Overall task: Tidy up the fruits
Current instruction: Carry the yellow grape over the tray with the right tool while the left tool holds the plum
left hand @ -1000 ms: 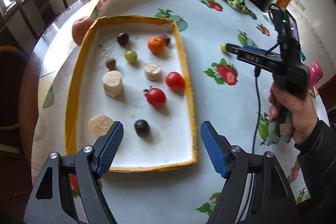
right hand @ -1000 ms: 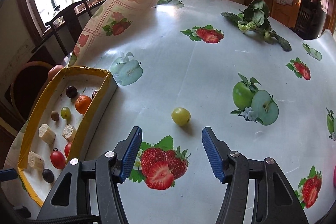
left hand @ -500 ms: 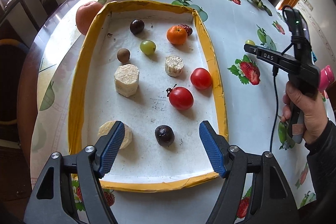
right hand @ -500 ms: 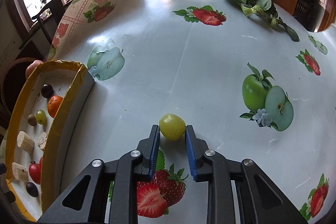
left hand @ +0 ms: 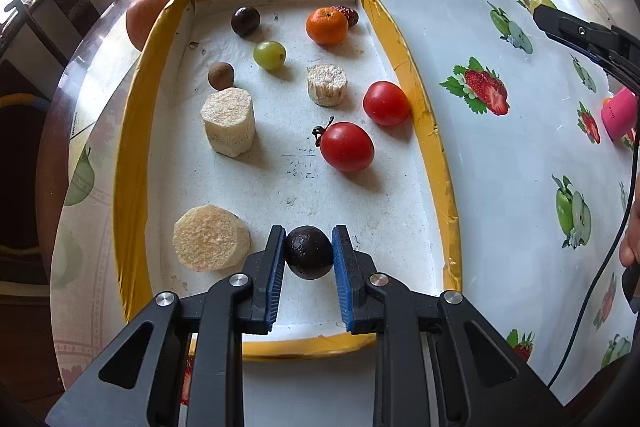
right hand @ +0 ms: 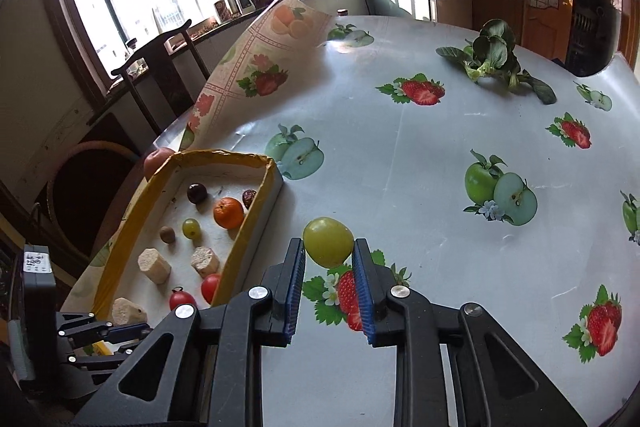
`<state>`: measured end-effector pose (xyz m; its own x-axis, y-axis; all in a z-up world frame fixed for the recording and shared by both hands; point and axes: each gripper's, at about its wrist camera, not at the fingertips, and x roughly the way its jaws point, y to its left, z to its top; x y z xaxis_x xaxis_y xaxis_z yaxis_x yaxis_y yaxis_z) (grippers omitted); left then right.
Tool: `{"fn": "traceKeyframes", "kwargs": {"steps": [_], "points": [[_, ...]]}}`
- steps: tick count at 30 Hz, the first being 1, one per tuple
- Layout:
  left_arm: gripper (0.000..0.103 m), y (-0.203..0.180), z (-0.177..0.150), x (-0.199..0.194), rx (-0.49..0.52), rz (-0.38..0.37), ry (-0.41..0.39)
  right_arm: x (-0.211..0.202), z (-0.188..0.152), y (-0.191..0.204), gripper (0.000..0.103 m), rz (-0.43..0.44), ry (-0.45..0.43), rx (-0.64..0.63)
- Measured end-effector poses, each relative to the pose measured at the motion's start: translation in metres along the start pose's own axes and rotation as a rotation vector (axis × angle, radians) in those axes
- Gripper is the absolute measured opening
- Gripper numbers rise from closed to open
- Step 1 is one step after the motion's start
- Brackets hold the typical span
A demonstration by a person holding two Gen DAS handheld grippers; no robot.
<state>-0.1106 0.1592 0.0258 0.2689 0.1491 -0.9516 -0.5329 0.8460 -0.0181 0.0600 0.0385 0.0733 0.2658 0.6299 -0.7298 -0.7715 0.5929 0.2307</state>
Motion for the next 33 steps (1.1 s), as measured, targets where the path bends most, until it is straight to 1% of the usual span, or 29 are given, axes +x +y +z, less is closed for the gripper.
{"fn": "traceKeyframes", "kwargs": {"steps": [6, 15, 23, 33], "points": [[0.021, 0.004, -0.006, -0.021, -0.020, -0.021, -0.027, -0.024, -0.005, 0.034, 0.024, 0.057, -0.013, -0.044], [0.021, 0.012, -0.011, -0.039, -0.043, -0.025, -0.064, -0.035, -0.015, 0.072, 0.024, 0.113, -0.003, -0.099], [0.021, 0.022, -0.010, -0.044, -0.065, -0.024, -0.079, -0.027, -0.034, 0.097, 0.024, 0.149, 0.038, -0.129], [0.021, 0.029, -0.004, -0.043, -0.079, -0.029, -0.082, -0.009, -0.045, 0.108, 0.024, 0.157, 0.086, -0.140]]}}
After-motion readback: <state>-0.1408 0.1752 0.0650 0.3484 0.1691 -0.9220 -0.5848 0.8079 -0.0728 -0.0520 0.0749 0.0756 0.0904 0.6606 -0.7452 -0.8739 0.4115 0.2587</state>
